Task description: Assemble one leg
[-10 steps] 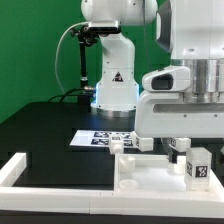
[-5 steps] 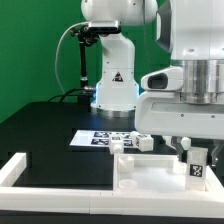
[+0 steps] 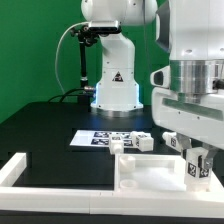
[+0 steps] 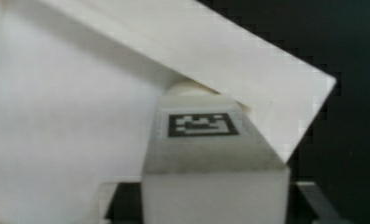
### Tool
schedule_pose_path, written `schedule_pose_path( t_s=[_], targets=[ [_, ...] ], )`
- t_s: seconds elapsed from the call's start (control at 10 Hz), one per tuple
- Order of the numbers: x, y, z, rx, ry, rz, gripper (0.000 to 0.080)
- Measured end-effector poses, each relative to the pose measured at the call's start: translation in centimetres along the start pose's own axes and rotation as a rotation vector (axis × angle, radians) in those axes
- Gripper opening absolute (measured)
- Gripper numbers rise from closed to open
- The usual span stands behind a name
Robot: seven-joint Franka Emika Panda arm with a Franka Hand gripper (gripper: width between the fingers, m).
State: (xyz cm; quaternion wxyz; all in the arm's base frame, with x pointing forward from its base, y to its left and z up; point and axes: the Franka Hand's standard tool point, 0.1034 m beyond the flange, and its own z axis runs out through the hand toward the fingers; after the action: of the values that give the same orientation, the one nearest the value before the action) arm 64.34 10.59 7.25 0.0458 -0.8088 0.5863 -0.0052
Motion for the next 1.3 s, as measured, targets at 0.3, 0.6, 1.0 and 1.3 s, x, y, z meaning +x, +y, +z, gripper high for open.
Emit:
schedule_pose_path(
  t_s=[0.3,0.6,1.0,1.3],
  targets=[
    [0.12,0.14,-0.03,0.004,-0.025,0.216,0.0285],
    [0.04,0.14,-0.02,0.003,-0.028,0.355,0.0285],
    [0.61,0.51,-0.15,0.035,-0.081,0.796,0.0287],
    [0.65,0.67,-0.03,0.039,-0.082,0.786,0.0369]
  ],
)
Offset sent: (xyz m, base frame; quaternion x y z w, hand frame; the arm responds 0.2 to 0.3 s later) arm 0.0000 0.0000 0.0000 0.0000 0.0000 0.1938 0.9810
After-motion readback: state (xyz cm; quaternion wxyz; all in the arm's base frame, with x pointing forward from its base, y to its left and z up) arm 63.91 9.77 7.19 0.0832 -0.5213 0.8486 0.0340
